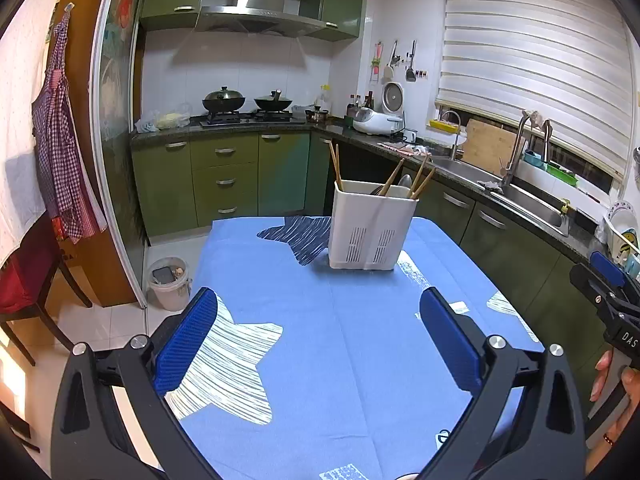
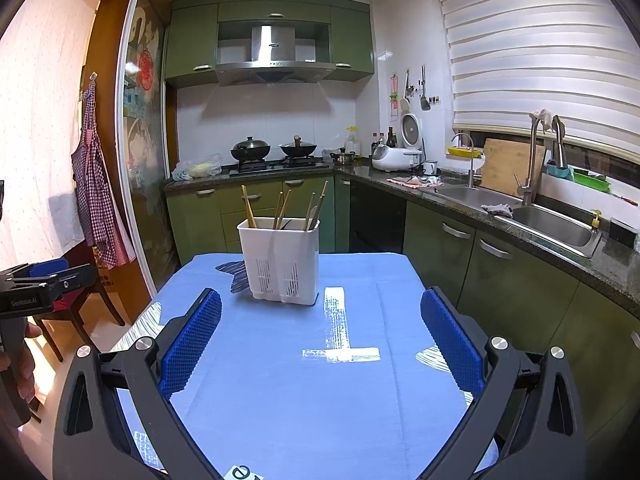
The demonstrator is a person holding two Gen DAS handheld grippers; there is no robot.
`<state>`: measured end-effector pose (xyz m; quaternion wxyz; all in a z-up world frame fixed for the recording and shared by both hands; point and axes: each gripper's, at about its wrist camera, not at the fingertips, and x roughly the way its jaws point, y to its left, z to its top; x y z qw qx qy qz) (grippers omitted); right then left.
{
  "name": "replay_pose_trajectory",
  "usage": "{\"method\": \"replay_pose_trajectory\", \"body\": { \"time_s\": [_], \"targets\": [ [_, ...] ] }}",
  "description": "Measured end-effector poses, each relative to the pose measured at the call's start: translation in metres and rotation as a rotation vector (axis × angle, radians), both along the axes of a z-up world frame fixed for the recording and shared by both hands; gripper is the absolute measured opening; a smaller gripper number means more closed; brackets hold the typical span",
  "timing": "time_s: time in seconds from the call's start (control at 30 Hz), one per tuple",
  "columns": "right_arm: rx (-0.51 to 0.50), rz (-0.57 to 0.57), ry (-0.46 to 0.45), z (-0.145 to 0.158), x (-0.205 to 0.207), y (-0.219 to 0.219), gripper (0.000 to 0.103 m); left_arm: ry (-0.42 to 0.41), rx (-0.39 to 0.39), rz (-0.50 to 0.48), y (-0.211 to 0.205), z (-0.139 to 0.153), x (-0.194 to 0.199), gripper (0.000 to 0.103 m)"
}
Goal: Organize utensils
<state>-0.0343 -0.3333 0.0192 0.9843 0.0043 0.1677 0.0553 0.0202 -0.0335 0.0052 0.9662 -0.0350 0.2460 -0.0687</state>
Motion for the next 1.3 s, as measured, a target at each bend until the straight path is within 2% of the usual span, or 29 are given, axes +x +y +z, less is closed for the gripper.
{"method": "replay_pose_trajectory", "body": {
  "time_s": [1.3],
  "targets": [
    [0.012, 0.022, 0.012, -0.0032, 0.0063, -0.0009, 0.098, 0.023, -0.003, 0.016, 0.0031, -0.0045, -0.0003, 0.096]
  ]
}}
